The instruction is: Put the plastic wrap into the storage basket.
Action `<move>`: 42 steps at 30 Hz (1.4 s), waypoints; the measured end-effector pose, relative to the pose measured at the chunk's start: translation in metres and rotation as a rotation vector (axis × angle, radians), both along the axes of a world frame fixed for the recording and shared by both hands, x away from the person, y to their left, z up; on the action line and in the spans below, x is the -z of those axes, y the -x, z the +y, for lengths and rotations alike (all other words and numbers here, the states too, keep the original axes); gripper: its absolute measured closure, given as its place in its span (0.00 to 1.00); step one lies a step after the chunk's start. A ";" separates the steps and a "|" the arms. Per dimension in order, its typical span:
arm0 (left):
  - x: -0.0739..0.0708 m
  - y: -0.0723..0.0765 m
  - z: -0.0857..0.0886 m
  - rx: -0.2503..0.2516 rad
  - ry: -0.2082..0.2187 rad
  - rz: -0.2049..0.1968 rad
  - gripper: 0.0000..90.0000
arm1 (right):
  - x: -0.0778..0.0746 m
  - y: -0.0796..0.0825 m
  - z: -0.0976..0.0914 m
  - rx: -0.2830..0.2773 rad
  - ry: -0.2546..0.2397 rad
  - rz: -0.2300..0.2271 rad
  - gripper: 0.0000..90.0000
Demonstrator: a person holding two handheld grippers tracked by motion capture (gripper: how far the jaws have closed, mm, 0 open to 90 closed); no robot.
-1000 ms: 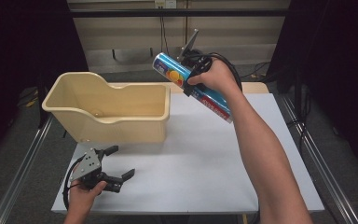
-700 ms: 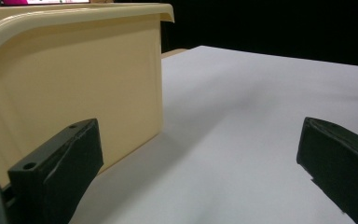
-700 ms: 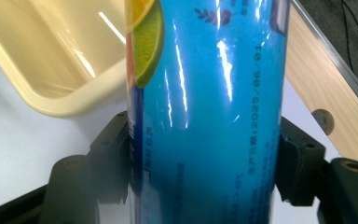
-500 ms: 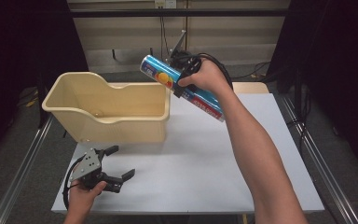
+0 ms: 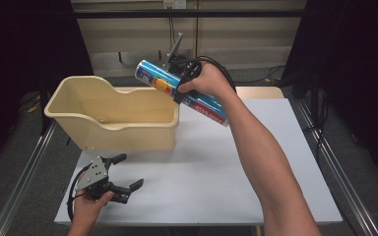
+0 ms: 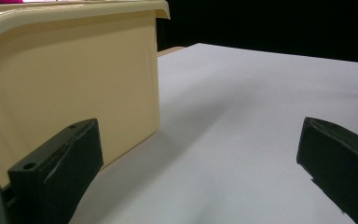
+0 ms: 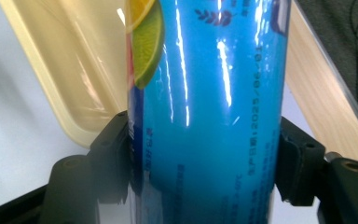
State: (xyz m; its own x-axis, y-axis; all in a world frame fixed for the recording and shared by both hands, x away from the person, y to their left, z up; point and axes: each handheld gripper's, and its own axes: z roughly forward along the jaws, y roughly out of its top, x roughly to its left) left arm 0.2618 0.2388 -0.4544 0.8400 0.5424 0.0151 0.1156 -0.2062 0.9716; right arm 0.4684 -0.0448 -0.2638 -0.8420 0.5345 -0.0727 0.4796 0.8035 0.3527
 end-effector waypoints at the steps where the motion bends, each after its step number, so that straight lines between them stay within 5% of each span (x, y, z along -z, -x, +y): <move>1: 0.000 0.000 0.000 0.002 0.001 0.000 0.00 | 0.000 0.000 0.001 -0.003 0.000 0.002 0.36; 18: 0.000 -0.001 0.001 -0.003 0.008 -0.001 0.00 | 0.007 0.001 0.030 -0.135 0.038 -0.013 0.36; 42: -0.001 0.000 0.001 -0.005 0.004 -0.002 0.00 | 0.024 -0.003 0.050 -0.225 0.093 -0.032 0.36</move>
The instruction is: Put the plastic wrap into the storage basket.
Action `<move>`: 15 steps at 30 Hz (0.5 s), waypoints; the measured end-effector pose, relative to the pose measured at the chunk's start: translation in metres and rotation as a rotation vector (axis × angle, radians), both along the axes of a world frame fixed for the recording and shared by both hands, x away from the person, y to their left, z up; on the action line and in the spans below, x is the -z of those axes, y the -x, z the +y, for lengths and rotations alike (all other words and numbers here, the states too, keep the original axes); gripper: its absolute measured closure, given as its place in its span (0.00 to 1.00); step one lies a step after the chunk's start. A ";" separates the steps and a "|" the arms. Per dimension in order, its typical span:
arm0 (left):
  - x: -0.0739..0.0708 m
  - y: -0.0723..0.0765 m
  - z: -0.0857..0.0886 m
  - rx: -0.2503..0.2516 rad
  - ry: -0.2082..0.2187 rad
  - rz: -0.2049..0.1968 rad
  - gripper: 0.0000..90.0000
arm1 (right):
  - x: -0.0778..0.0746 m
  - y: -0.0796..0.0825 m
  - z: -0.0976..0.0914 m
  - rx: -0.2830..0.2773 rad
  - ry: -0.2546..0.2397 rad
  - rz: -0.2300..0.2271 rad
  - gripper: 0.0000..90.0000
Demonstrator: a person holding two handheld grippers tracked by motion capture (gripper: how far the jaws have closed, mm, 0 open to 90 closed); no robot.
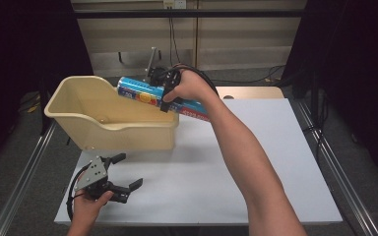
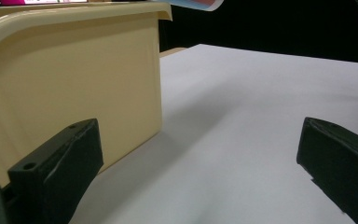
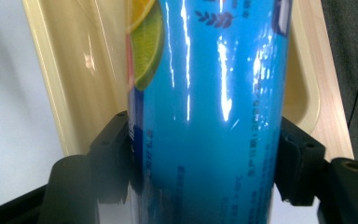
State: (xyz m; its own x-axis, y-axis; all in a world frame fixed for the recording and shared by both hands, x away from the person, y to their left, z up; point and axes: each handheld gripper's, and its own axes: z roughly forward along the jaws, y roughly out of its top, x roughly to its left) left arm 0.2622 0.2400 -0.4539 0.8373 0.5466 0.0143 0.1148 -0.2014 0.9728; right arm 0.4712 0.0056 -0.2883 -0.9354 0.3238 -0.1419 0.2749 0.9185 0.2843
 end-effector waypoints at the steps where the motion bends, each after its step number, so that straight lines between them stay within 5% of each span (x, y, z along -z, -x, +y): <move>1: 0.000 0.000 0.000 0.001 0.001 0.001 0.00 | 0.000 0.000 0.001 0.000 0.004 -0.001 0.36; 15: 0.000 0.000 0.000 0.002 -0.002 0.000 0.00 | 0.003 0.000 0.009 -0.029 0.020 -0.015 0.36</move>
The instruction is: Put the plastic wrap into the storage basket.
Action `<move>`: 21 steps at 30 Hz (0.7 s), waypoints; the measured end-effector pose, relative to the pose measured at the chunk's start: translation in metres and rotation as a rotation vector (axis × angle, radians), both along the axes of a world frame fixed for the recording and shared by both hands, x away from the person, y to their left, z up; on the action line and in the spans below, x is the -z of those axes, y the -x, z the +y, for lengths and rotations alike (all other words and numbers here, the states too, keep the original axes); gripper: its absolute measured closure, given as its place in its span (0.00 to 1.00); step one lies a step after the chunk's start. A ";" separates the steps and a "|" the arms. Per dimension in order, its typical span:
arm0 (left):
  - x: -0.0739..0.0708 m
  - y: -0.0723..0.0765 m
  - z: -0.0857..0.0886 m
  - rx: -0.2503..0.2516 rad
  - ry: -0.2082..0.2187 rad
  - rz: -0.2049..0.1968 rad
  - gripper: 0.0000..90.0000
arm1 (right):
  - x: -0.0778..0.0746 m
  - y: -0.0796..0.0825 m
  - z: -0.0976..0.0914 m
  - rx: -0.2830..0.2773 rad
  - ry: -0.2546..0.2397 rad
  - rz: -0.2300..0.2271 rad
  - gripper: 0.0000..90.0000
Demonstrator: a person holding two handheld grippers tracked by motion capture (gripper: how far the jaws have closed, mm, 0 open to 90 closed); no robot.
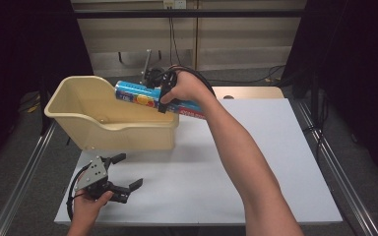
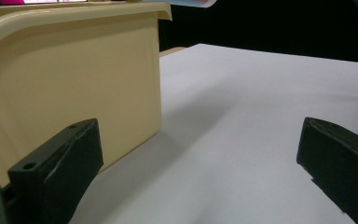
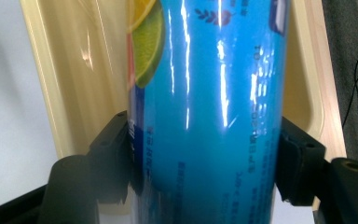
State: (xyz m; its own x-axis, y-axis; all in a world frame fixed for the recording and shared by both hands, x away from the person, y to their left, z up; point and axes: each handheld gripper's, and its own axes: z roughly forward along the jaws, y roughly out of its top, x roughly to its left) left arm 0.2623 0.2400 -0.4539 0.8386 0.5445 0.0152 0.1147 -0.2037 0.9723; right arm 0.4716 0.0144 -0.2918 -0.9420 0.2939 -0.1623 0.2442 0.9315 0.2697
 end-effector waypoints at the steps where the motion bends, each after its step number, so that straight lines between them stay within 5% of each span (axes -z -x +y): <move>1: 0.000 0.000 0.000 0.002 -0.002 0.001 0.00 | 0.001 0.000 0.000 -0.001 -0.007 -0.003 0.36; 21: 0.001 0.001 -0.001 -0.003 -0.005 0.007 0.00 | 0.005 0.002 0.012 -0.054 0.057 -0.024 0.36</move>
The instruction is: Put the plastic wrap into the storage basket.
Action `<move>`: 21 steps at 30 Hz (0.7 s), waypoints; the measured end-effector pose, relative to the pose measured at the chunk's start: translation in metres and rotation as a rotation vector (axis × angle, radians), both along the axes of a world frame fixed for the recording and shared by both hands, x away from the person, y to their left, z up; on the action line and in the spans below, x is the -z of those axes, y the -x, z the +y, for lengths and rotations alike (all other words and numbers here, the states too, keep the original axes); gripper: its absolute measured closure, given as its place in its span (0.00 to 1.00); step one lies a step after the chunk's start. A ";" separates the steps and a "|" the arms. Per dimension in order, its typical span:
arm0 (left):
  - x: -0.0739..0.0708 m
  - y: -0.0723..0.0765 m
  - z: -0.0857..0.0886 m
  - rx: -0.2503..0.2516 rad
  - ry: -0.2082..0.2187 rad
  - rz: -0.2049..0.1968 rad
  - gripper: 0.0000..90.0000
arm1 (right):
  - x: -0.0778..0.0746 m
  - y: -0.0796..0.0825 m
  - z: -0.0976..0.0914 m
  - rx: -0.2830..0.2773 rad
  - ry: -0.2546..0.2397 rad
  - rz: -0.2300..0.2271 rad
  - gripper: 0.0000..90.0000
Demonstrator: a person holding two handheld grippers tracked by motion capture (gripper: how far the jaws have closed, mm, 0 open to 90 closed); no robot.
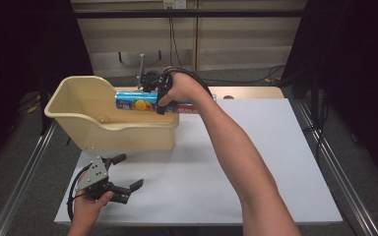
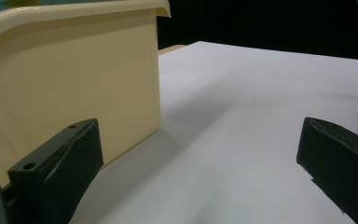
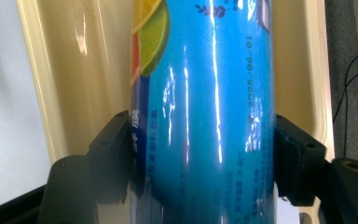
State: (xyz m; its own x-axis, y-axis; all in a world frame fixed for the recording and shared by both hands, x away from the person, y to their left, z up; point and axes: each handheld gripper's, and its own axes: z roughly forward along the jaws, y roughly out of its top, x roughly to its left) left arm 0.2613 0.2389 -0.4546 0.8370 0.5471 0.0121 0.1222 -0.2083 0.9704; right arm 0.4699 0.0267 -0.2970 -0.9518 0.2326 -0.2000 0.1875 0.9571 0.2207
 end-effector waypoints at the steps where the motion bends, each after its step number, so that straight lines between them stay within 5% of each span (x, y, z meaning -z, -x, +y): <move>1: 0.000 0.000 0.000 -0.002 0.001 0.001 0.00 | 0.000 0.000 0.000 -0.006 0.006 -0.004 0.35; 8: 0.001 0.001 -0.001 0.011 -0.019 0.004 0.00 | -0.010 0.003 0.004 -0.013 -0.012 -0.031 0.35; 10: 0.001 0.000 -0.001 0.009 -0.024 0.000 0.00 | -0.023 0.004 0.006 -0.004 -0.085 -0.031 0.33; 15: 0.000 0.002 0.000 0.011 -0.020 -0.003 0.00 | -0.049 0.008 0.006 0.036 -0.166 -0.067 0.20; 21: 0.000 0.002 -0.002 0.019 -0.017 -0.001 0.00 | -0.061 0.008 -0.023 0.128 -0.243 -0.058 0.11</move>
